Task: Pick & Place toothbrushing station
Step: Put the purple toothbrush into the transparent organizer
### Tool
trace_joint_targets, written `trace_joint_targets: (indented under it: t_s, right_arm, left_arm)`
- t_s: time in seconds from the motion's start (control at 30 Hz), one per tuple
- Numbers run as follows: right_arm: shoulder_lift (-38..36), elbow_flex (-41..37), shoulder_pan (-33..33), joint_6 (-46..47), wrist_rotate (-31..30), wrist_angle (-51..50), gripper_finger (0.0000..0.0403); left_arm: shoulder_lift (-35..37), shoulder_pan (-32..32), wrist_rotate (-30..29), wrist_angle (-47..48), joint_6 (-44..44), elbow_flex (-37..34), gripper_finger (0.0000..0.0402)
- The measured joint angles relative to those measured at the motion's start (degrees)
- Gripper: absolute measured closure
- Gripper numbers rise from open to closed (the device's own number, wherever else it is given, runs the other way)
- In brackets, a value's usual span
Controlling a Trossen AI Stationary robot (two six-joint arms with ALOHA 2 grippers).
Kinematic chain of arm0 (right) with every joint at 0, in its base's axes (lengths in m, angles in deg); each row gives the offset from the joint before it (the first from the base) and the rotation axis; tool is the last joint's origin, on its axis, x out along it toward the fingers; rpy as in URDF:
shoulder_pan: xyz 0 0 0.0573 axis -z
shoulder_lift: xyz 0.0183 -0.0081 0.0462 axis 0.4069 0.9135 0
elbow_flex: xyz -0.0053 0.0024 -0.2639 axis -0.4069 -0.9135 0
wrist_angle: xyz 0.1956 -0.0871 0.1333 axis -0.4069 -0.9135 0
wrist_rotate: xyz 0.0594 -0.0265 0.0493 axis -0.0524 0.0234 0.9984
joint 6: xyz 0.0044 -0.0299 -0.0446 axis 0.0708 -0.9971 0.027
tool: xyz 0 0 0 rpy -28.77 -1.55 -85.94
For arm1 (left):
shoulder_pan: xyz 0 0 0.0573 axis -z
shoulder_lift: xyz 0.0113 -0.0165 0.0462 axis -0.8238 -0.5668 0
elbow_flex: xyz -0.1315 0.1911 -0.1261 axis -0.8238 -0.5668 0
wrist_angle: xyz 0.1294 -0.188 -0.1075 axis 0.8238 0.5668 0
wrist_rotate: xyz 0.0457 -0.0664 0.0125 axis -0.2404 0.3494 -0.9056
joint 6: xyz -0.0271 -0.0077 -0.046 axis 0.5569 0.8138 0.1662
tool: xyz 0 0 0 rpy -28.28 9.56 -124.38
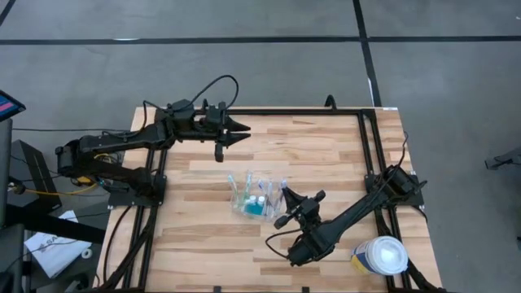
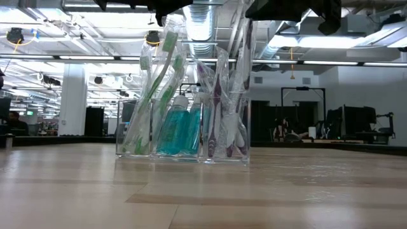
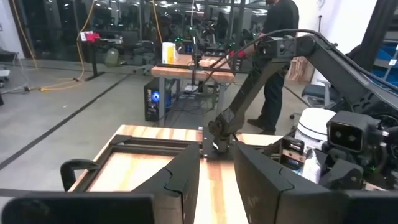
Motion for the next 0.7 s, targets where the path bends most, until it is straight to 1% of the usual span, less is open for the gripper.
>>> trace_joint_targets:
  t_s: [0.23,0.37,0.4,0.53,0.6,0.7]
  right_arm:
    - [0.55,-0.09,0.5,-0.32,0.07,3.03,0.0403]
    - [1.58,-0.48,1.28,-5.74,0.07,8.32,0.0403]
    - [1.64,-0.88,1.37,-5.97,0.22,8.87,0.0403]
    - [1.46,-4.21,1.51,-7.34,0.02,16.17,0.0403]
    - [1.63,-5.25,1.48,-8.92,0.19,17.73,0.0403]
    - [1.4,-7.13,1.46,-8.79,-0.06,20.05,0.0403]
  left_arm:
    - [-0.01,0.19,0.0,0.15,-0.07,0.02,0.0308]
    - [0.0,0.19,0.01,0.15,-0.35,0.02,0.0308]
    - [-0.01,0.19,0.01,0.17,-0.4,0.02,0.0308]
    - [0.0,0.19,0.01,0.15,-0.74,0.03,0.0308]
    - [-0.01,0.19,0.02,0.17,-0.85,0.04,0.0308]
    - [0.0,0.19,0.02,0.11,-1.83,0.02,0.0308]
